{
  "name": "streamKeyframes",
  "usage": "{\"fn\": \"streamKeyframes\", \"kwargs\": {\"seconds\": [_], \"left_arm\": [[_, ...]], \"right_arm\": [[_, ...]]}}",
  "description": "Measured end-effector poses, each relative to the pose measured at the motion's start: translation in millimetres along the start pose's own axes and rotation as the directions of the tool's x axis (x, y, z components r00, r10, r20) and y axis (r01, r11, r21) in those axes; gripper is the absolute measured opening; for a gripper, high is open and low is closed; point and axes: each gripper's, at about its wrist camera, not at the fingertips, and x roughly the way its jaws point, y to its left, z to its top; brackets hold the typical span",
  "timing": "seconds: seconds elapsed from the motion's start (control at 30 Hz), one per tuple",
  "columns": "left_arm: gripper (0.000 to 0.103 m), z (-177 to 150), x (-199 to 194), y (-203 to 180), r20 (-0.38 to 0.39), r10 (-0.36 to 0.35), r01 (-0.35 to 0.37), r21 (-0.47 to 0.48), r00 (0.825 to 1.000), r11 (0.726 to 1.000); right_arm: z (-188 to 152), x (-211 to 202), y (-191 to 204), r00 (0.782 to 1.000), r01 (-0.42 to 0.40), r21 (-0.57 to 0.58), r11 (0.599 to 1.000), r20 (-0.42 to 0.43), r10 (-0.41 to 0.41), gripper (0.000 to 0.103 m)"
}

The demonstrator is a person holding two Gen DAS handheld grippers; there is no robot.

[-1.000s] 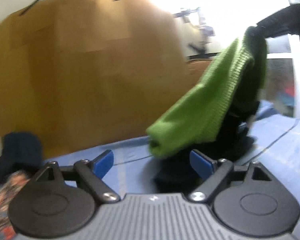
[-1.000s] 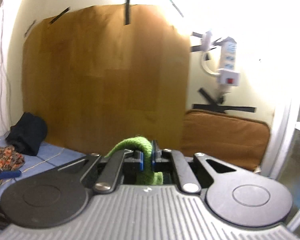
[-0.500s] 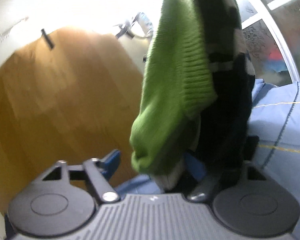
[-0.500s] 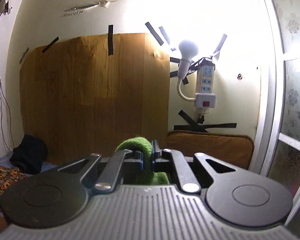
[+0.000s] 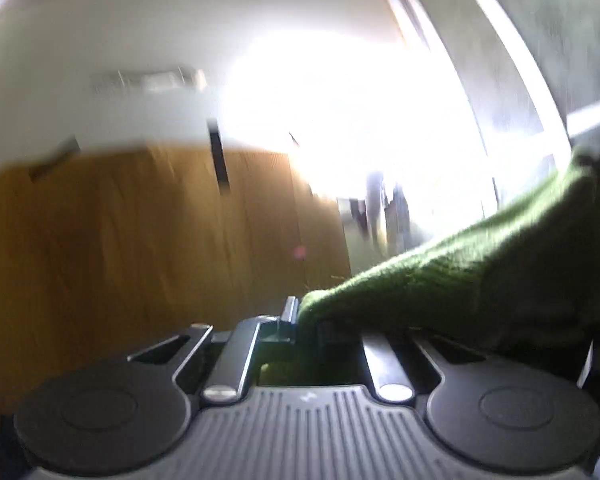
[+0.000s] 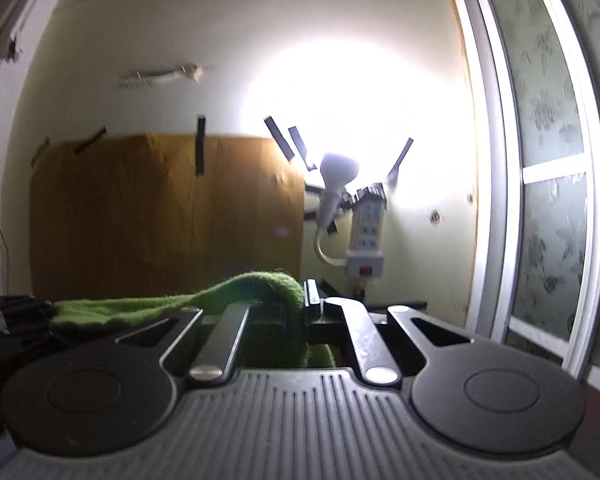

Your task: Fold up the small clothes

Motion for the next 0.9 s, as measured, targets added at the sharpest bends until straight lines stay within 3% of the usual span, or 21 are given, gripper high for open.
{"fn": "streamKeyframes", "kwargs": {"seconds": [0.07,0.17,0.33,0.4,0.47,0.57,0.67,0.73,0.77,0.8,0.83,0.87,0.9], "left_arm": [[0.008,26,-24,3,0.087,0.022,-0.022,-0.005,0.996,1.000],[0.008,67,-64,3,0.218,0.066,-0.070,0.011,0.974,0.997],[0.008,116,-103,-5,0.323,0.076,-0.108,0.080,0.943,0.991],[0.008,131,-95,-6,0.340,0.089,-0.136,0.118,0.936,0.984],[0.008,136,-85,-5,0.320,0.096,-0.145,0.133,0.942,0.980],[0.009,114,-48,-2,0.223,0.108,-0.142,0.140,0.969,0.980],[0.009,63,6,-1,0.052,0.143,-0.149,0.146,0.988,0.978],[0.014,15,57,0,-0.096,0.183,-0.167,0.155,0.978,0.974],[0.018,-16,86,2,-0.180,0.205,-0.175,0.170,0.962,0.970],[0.024,-50,116,2,-0.275,0.228,-0.178,0.194,0.934,0.965],[0.025,-89,146,4,-0.400,0.236,-0.156,0.224,0.886,0.962],[0.023,-124,164,11,-0.526,0.238,-0.141,0.217,0.816,0.966],[0.017,-153,170,15,-0.622,0.217,-0.140,0.171,0.752,0.975]], "right_arm": [[15,-16,3,0.998,-0.025,0.000,1.000,0.060,0.025,0.010],[42,-40,6,0.988,-0.075,-0.003,0.997,0.135,0.074,0.010],[84,-75,8,0.969,-0.130,-0.014,0.991,0.209,0.130,0.010],[95,-79,0,0.966,-0.159,-0.002,0.987,0.206,0.156,0.010],[97,-78,-7,0.966,-0.184,0.016,0.983,0.188,0.177,0.010],[83,-58,-19,0.972,-0.204,0.032,0.978,0.129,0.198,0.010],[54,-7,-17,0.975,-0.223,0.084,0.971,0.020,0.222,0.010],[24,45,-2,0.972,-0.208,0.113,0.971,-0.083,0.218,0.011],[3,78,1,0.965,-0.204,0.130,0.970,-0.137,0.221,0.015],[-22,111,6,0.955,-0.200,0.137,0.970,-0.196,0.224,0.016],[-49,144,12,0.946,-0.176,0.110,0.978,-0.254,0.199,0.025],[-78,171,17,0.937,-0.125,0.070,0.990,-0.320,0.141,0.034],[-107,196,19,0.911,-0.076,0.043,0.996,-0.402,0.087,0.033]]}}
